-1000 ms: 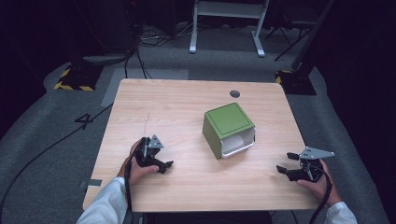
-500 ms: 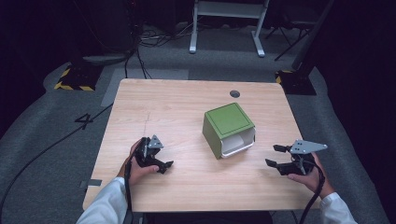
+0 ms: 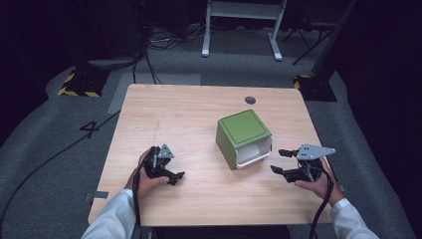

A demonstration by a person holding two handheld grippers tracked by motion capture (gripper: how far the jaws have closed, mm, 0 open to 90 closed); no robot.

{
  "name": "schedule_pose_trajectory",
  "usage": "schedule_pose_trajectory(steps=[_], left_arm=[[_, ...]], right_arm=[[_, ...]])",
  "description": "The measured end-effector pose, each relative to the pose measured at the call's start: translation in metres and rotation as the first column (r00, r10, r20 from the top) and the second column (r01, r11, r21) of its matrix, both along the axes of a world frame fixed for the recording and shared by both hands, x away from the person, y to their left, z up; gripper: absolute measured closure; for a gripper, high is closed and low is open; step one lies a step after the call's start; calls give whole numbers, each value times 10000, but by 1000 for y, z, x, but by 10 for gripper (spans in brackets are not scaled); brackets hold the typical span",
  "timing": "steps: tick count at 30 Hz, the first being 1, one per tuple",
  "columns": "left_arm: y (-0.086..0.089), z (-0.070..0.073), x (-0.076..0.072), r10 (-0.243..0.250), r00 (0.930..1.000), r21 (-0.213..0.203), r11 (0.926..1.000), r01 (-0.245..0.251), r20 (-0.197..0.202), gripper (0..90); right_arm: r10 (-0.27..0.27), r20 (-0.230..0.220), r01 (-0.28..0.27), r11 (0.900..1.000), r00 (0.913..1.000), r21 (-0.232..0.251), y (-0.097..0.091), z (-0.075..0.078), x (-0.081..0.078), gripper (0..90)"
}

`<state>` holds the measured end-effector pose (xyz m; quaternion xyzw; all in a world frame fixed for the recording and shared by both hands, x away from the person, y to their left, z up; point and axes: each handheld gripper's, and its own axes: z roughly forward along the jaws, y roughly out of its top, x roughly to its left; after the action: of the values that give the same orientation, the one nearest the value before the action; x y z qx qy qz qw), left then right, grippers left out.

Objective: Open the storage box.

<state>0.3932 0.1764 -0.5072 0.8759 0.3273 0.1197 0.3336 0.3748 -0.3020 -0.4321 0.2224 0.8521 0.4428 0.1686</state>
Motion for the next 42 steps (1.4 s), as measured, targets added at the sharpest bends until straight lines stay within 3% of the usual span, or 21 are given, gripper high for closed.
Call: schedule_pose_trajectory(steps=[17, 31, 37, 42], left_arm=[[0, 0, 0, 15, 10000, -17, 10000, -15, 2, 3], [0, 0, 0, -2, 10000, 3, 10000, 2, -1, 2], [0, 0, 0, 14, 10000, -13, 10000, -14, 1, 2], [0, 0, 0, -3, 10000, 2, 10000, 3, 0, 3]], right_arm=[[815, -31, -815, 9965, 9967, -167, 43, -7, 9, 296], [1480, -593, -1515, 9868, 9872, -581, 84, -23, 19, 292], [1563, -664, -1621, 9823, 9855, -939, 94, -31, 19, 335], [1453, -684, -1512, 9844, 9870, -898, 93, -31, 20, 423]])
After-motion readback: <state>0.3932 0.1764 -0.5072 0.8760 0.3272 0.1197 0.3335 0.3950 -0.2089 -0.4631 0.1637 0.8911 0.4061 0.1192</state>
